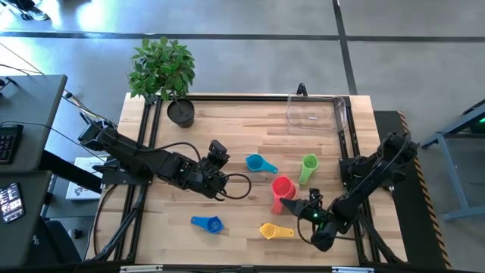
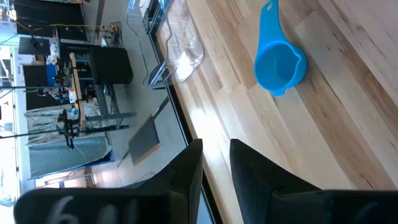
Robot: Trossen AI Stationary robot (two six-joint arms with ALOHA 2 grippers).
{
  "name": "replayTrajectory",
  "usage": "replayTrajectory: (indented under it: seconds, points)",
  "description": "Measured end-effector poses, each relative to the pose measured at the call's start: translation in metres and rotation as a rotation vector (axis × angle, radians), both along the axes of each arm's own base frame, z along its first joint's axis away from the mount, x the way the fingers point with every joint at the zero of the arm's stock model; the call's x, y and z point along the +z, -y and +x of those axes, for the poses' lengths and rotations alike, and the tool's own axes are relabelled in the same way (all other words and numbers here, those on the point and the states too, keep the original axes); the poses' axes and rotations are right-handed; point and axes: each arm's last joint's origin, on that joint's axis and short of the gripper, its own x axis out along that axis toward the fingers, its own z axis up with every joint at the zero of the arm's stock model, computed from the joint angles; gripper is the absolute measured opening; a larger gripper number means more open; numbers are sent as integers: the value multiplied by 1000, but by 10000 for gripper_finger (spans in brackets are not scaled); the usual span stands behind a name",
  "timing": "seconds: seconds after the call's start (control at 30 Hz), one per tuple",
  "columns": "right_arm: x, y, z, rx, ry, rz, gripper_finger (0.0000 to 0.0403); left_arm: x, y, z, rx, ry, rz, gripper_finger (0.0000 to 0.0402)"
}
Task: Nest measuring cups in basket
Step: Stack the red measuring cup on top of the orange measuring cup
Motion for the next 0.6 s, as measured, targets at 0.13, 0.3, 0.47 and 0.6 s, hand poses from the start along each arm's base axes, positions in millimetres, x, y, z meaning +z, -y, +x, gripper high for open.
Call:
replayTrajectory:
  seconds: [0.13,0.3,0.47,0.6]
  points:
    - [2,0,1,-6,-22,-31,0,0,0,0,0,0,0,74]
    - [0,2,0,8,-69,-45,0,0,0,0,0,0,0,74]
    - [-1,3,-2,13,-92,-72,0,0,0,0,0,0,0,74]
    - [-1,12,-9,9,-82,-73,0,0,0,0,-15,-14,16,74]
